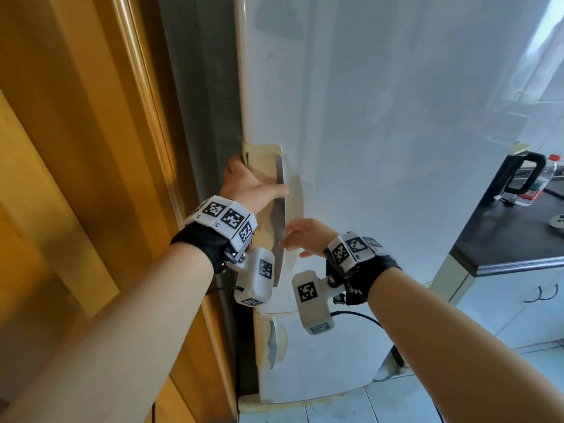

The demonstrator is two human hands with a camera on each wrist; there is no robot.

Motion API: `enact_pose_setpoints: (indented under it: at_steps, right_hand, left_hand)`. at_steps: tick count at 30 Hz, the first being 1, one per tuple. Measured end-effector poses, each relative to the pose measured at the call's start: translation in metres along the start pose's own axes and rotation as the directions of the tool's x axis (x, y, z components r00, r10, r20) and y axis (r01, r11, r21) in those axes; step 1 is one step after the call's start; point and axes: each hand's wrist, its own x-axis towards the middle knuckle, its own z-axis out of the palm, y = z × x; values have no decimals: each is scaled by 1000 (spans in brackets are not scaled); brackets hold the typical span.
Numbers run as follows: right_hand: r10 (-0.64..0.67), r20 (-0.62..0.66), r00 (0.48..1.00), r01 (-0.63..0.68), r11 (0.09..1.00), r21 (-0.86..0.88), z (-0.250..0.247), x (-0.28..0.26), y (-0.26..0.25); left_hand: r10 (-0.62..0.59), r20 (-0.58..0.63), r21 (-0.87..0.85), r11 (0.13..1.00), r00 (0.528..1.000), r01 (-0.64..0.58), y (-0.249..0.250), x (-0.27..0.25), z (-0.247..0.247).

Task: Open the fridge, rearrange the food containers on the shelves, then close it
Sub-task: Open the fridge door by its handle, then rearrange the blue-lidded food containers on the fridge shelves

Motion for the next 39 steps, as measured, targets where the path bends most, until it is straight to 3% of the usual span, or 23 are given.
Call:
enact_pose_setpoints:
  at_steps: [4,6,9,12,15,18,22,24,26,28,32,34,36,39]
  right_hand:
    - [-148,-147,978,160,985,71,-2,-29,0]
    - [-244,-246,938,279,953,120,-1,-47,2]
    - [-282,-391,876,365,917,158,3,-80,11]
    - [-251,-477,842,396,888,232,5,-120,30]
    - [-204,-592,780,435,856,278,1,-157,60]
    - [-163,-677,718,462,838,289,-8,-197,89]
    - [-93,-723,684,479,806,349,-29,-253,129]
    - [-55,-750,660,479,800,362,-45,-280,147]
    - [-21,-787,617,467,814,345,-62,-304,169]
    - [-2,-817,577,462,825,325,-80,-329,190]
    - [127,-886,445,445,828,342,-114,-373,233]
    - [203,-912,357,416,839,350,-130,-388,257]
    - [246,-920,304,440,820,365,-143,-402,278]
    - [285,-931,229,502,785,363,-156,-425,291]
  left_hand:
    - [15,-5,-14,1000,1000,-15,-2,-38,-3]
    - [13,-1,-43,999,1000,-13,-2,-61,-3]
    - [72,-34,-28,997,997,-73,3,-104,0]
    - [115,-81,-27,993,990,-118,3,-149,9]
    - [109,-94,-167,978,990,-124,1,-192,23]
    - [199,-103,-299,928,974,-222,8,-223,41]
    - [342,-167,-362,851,925,-380,34,-250,74]
    - [400,-113,-444,799,910,-406,52,-267,95]
    - [407,14,-515,786,913,-343,67,-283,122]
    - [450,85,-531,775,889,-342,78,-298,149]
    - [524,40,-542,727,850,-422,94,-314,205]
    - [605,19,-501,694,796,-516,105,-331,228]
    - [679,39,-502,648,733,-574,112,-344,251]
    - [745,193,-377,657,639,-652,128,-353,285]
